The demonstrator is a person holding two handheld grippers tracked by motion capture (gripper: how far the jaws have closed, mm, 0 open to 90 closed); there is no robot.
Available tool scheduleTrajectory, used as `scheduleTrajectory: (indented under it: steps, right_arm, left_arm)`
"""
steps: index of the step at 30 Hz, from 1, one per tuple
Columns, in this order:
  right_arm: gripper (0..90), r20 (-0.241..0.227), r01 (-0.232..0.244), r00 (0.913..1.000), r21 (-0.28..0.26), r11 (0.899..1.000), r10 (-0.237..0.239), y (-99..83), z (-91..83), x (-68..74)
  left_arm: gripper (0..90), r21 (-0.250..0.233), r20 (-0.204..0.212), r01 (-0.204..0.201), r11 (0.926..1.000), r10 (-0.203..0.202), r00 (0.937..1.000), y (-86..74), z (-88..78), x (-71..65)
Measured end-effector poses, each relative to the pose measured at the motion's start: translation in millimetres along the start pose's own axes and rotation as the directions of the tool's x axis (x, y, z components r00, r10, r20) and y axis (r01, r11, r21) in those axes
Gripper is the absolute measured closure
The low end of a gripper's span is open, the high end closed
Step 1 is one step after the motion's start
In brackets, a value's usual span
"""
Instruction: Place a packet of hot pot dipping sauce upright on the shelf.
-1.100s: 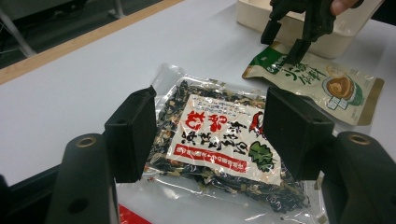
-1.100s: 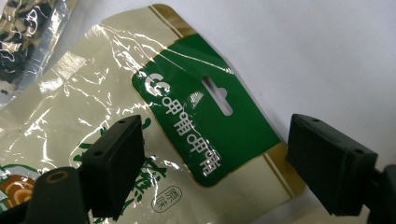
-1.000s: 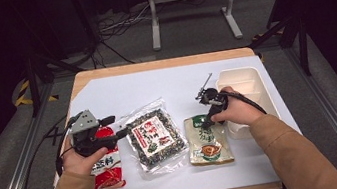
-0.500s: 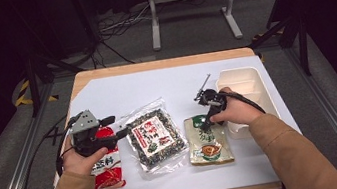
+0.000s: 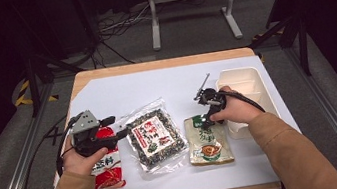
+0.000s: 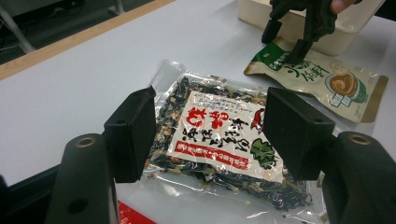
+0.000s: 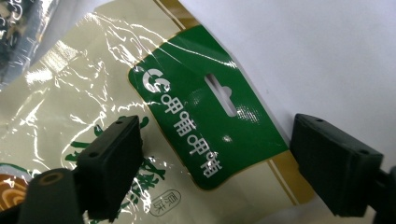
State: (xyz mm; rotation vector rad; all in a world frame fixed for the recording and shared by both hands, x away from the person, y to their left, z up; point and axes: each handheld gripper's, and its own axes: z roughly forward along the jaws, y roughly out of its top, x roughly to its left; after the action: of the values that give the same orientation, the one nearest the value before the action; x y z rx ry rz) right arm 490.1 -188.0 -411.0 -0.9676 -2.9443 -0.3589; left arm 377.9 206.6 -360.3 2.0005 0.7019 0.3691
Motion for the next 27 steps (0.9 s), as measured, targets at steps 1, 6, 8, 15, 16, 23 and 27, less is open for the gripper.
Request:
scheduleTrajectory:
  steps: [1, 6, 8, 15, 16, 23, 27]
  right_arm:
    - [20.5, 0.004, 0.009, 0.9999, 0.007, 1.000, -0.009, 0.1, 0.5, 0.1]
    - [35.0, 0.063, 0.052, 0.9964, 0.055, 0.997, -0.055, 2.5, -4.5, 7.0]
    - [37.6, 0.060, 0.066, 0.9958, 0.056, 0.996, -0.069, 2.0, -8.9, 9.3]
    - [50.4, 0.029, 0.070, 0.9971, 0.028, 0.997, -0.071, -3.5, -23.2, 12.7]
    - [55.0, 0.027, 0.080, 0.9963, 0.037, 0.996, -0.081, -4.6, -24.2, 14.7]
    - [73.1, -0.054, 0.095, 0.9942, 0.040, 0.995, -0.093, -7.5, -28.0, 15.4]
    - [81.6, -0.103, 0.095, 0.9903, 0.022, 0.995, -0.093, -9.1, -33.0, 15.5]
  left_arm:
    - [35.2, 0.000, -0.001, 0.000, 1.0000, 0.000, 1.0000, 0.0, -0.1, 0.0]
    - [35.0, -0.001, -0.003, -0.005, 1.0000, 0.005, 1.0000, 0.1, -0.5, 0.3]
    - [35.0, -0.002, -0.004, -0.004, 1.0000, 0.004, 1.0000, 0.0, -0.6, 0.5]
    - [34.9, 0.002, -0.004, 0.001, 1.0000, -0.001, 1.0000, -0.1, 0.1, 0.0]
    - [34.9, 0.002, -0.003, -0.001, 1.0000, 0.001, 1.0000, 0.1, 0.4, -0.2]
    - [34.8, 0.002, -0.004, 0.002, 1.0000, -0.002, 1.0000, 0.0, 0.1, -0.1]
    - [34.8, 0.002, -0.006, 0.000, 1.0000, 0.000, 1.0000, -0.3, 0.2, 0.4]
